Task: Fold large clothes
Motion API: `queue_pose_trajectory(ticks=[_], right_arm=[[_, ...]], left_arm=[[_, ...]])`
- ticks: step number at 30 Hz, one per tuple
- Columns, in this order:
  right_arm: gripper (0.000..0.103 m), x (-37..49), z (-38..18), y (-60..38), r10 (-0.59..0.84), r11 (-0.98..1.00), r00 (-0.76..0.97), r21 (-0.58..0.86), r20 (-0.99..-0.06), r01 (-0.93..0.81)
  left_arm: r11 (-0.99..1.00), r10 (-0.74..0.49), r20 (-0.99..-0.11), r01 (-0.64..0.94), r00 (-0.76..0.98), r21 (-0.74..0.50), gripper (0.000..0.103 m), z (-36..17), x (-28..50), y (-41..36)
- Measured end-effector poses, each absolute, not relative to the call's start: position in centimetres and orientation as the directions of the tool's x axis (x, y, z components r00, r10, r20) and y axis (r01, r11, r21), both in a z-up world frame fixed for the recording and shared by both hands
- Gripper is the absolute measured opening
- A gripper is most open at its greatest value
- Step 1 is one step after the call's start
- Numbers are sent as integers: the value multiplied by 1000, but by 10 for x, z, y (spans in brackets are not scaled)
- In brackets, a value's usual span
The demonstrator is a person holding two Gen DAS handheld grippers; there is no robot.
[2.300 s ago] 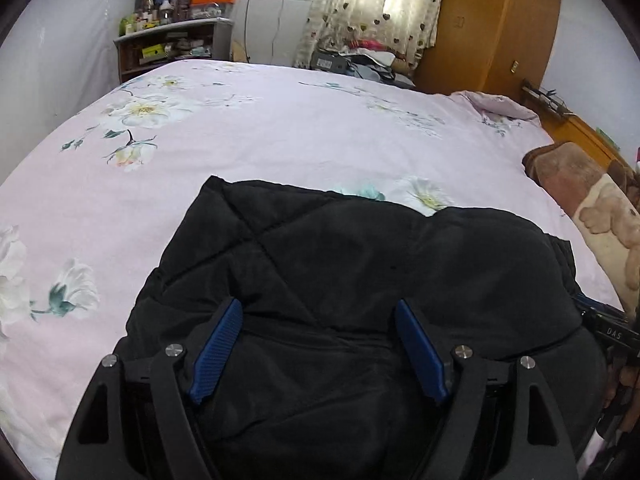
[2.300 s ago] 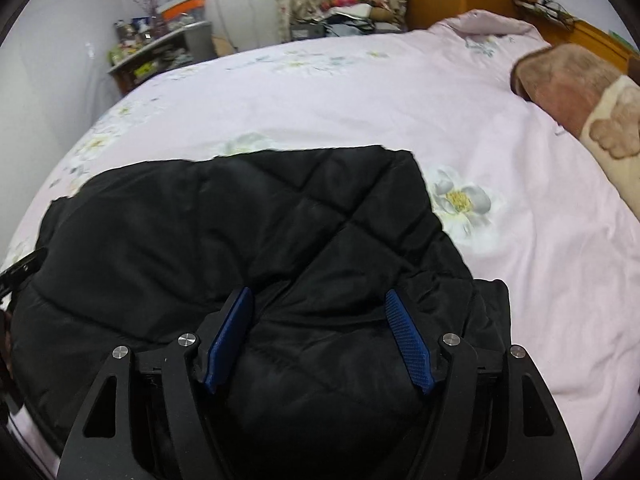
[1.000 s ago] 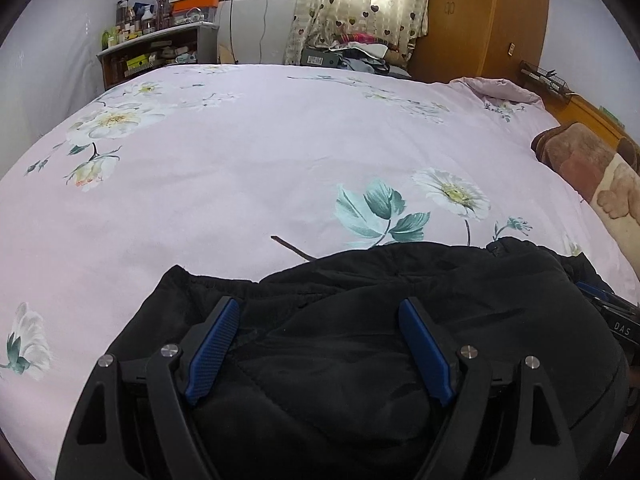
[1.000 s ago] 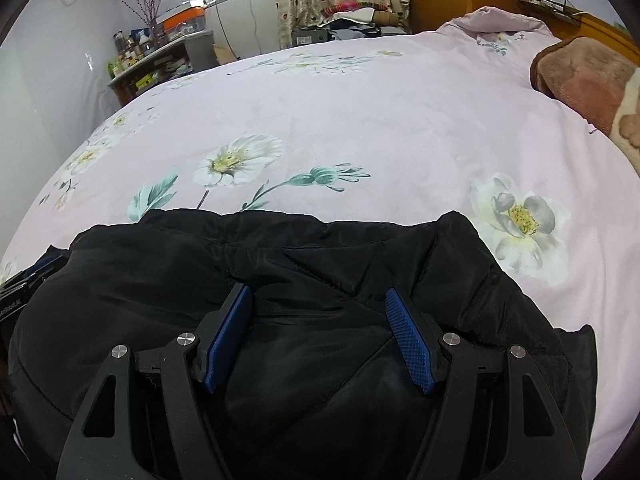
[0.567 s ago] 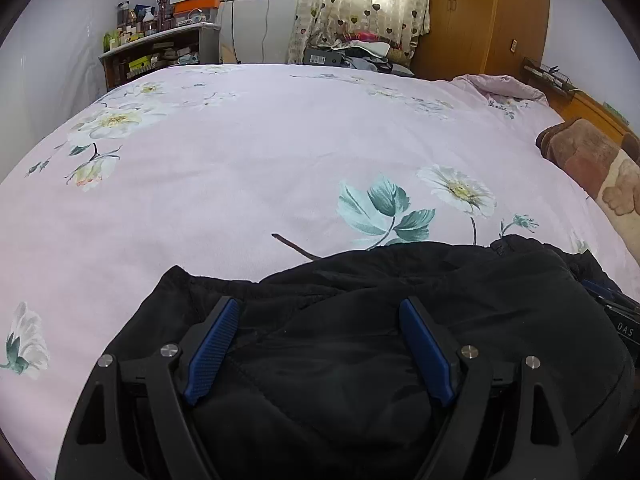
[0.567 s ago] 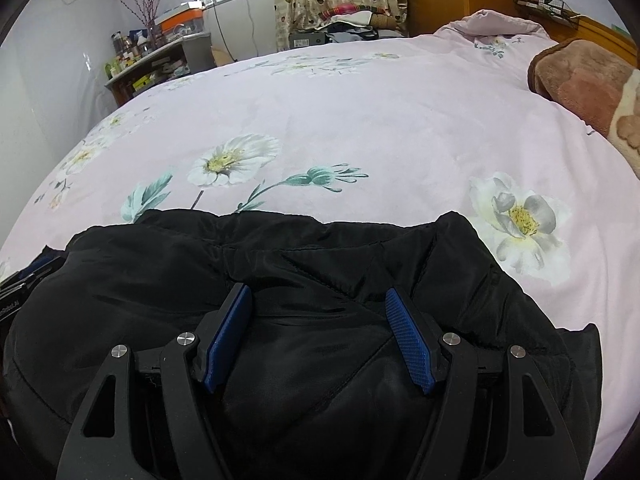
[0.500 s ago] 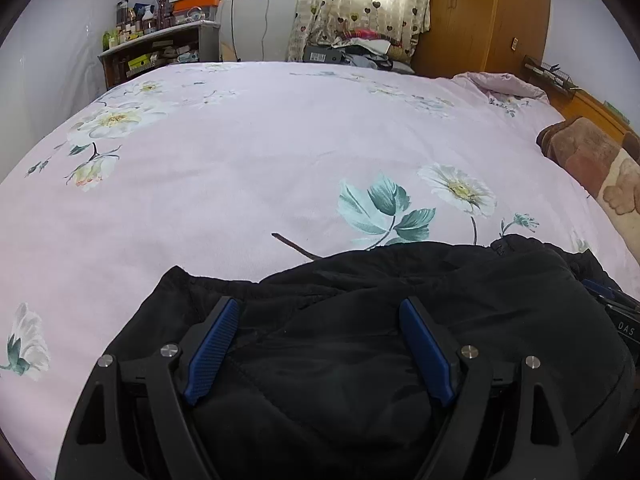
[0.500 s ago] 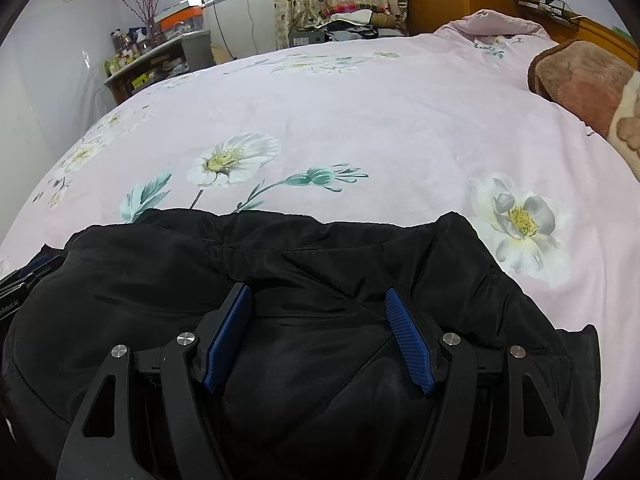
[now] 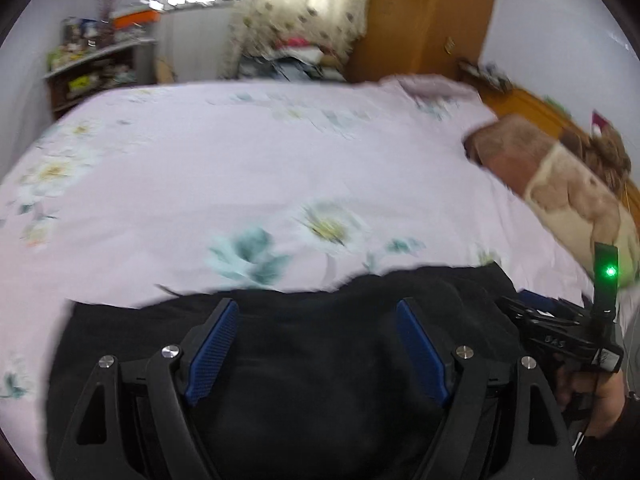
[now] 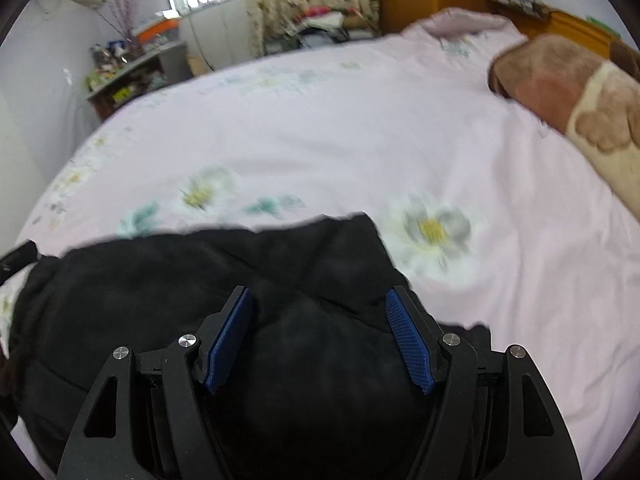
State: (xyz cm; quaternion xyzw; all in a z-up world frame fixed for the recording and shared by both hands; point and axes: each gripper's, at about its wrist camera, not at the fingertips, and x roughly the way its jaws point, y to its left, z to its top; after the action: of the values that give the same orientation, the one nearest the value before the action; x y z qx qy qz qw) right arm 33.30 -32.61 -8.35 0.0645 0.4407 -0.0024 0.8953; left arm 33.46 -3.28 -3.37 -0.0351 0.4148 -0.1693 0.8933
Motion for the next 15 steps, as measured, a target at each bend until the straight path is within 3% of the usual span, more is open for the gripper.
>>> queue_pose_trajectory(ticks=[4,8,15], right_arm=[[69,333,-104,-337,41,988,630,126,-776,92],[69,336,-114,-342,41,983,635,145,-771,111],[69,341,-122,-341,17,984,636,125,-772,126]], left_arm=[[948,-304,-777,256,551,-189,84,-78,355,-51],[944,-324,-766,244,556,-223,85,-90,361,-46],[957,-278,-787,235,552,-173,84,-90,362,-53]])
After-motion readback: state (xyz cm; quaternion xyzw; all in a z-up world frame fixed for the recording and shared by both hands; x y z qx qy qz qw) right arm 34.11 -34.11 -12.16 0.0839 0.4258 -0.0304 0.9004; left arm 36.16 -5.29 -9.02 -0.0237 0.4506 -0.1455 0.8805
